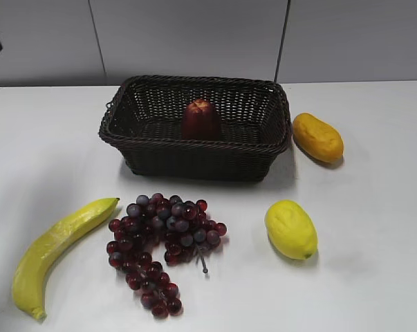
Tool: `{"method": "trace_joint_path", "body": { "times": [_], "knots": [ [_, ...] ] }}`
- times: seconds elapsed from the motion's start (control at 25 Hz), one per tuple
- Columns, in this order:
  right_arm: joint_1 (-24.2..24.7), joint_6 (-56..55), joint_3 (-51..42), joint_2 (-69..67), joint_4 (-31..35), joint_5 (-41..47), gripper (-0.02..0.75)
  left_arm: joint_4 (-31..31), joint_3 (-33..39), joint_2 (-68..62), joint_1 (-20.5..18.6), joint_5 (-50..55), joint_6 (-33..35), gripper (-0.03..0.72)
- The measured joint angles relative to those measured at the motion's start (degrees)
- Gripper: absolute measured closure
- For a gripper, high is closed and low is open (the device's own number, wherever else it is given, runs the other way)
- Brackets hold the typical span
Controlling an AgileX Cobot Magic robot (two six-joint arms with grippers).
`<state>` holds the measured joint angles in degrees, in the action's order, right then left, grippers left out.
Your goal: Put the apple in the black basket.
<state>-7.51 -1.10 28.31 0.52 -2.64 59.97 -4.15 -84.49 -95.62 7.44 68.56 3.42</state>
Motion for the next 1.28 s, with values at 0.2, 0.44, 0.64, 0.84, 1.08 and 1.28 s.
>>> {"method": "trace_joint_path", "body": {
  "times": [0.2, 0.44, 0.64, 0.84, 1.08, 1.28],
  "knots": [
    [0.00, 0.00, 0.00, 0.00, 0.00, 0.00, 0.164, 1.08, 17.76, 13.14, 0.00, -7.87, -0.40, 0.106],
    [0.00, 0.00, 0.00, 0.00, 0.00, 0.00, 0.164, 1.32, 33.65, 27.04, 0.00, -10.97, -0.53, 0.106],
    [0.00, 0.00, 0.00, 0.00, 0.00, 0.00, 0.164, 1.32, 42.90, 35.92, 0.00, -11.01, -2.32, 0.106],
    [0.00, 0.00, 0.00, 0.00, 0.00, 0.00, 0.164, 1.32, 50.28, 44.01, 0.00, -10.75, -4.09, 0.106],
    [0.00, 0.00, 0.00, 0.00, 0.00, 0.00, 0.164, 1.32, 56.77, 53.04, 0.00, -8.88, -5.54, 0.106],
    [0.00, 0.00, 0.00, 0.00, 0.00, 0.00, 0.164, 1.27, 57.33, 61.14, 0.00, -8.40, -5.76, 0.106]
  ]
}}
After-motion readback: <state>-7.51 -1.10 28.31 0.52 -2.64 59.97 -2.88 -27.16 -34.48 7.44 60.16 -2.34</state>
